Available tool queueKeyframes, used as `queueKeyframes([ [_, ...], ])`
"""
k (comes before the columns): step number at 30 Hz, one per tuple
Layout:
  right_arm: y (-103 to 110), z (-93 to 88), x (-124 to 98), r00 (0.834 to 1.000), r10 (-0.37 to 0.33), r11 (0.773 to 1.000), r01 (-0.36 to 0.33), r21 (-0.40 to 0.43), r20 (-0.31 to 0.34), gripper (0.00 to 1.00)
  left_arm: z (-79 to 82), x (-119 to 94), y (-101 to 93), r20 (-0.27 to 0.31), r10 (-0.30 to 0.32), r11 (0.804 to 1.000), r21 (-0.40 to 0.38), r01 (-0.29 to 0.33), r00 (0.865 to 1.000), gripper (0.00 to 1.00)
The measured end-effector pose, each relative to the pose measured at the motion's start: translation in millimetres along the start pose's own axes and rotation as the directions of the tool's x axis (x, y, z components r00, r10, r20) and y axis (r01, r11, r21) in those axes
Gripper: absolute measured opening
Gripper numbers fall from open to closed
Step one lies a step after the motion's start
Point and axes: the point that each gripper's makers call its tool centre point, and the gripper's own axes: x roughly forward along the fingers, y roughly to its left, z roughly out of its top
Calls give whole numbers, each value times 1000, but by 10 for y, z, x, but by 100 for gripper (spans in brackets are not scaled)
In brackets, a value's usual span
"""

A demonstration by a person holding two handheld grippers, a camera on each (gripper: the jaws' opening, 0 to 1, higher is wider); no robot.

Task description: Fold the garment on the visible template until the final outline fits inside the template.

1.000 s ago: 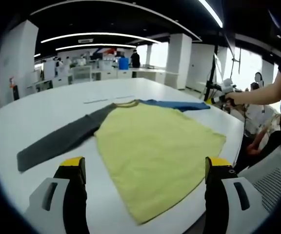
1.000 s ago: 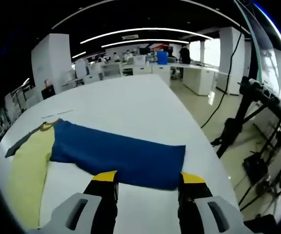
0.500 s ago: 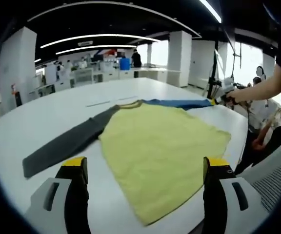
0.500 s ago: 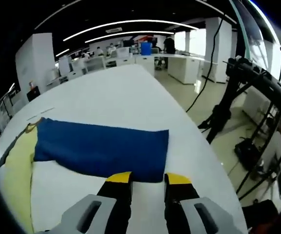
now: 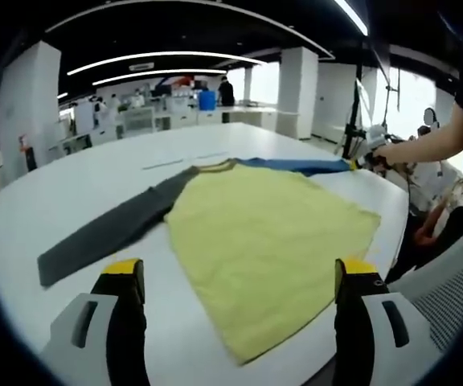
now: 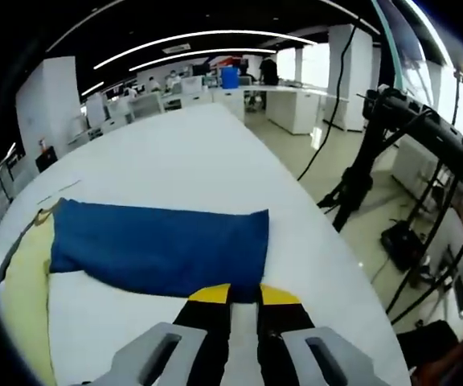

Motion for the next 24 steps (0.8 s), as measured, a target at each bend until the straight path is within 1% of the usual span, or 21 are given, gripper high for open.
queueKeyframes([
  [2,-73,31,91,1000,0,1000,0,2,-1,4,-20,0,9,-3,-3,1000,-5,3,1000,96],
  [3,-79,32,96,1000,0,1000,0,6,0,1,-24,1,12,-2,-5,1000,-6,5,1000,96],
  [4,-50,18,79,1000,3,999,-3,35,1,1,-23,-1,10,-1,-6,1000,-5,6,1000,97],
  [8,-27,6,44,1000,8,999,-8,34,-2,1,-29,-8,17,-6,-2,1000,-3,2,1000,97],
  [11,-73,48,79,1000,9,998,-10,68,11,0,-14,-13,-1,-1,-9,1000,-8,9,1000,98],
  [13,-75,63,80,1000,15,998,-16,58,13,0,-14,-14,-5,-2,-12,1000,-5,12,1000,99],
  [20,46,159,-99,998,25,998,-28,58,54,0,8,-22,17,2,-3,1000,-5,3,1000,99],
  [22,3,235,-43,997,34,997,-38,61,65,0,14,-25,21,0,-4,1000,0,4,1000,99],
  [24,25,275,-34,996,42,998,-47,53,78,0,28,-30,22,4,-5,1000,2,5,1000,99],
])
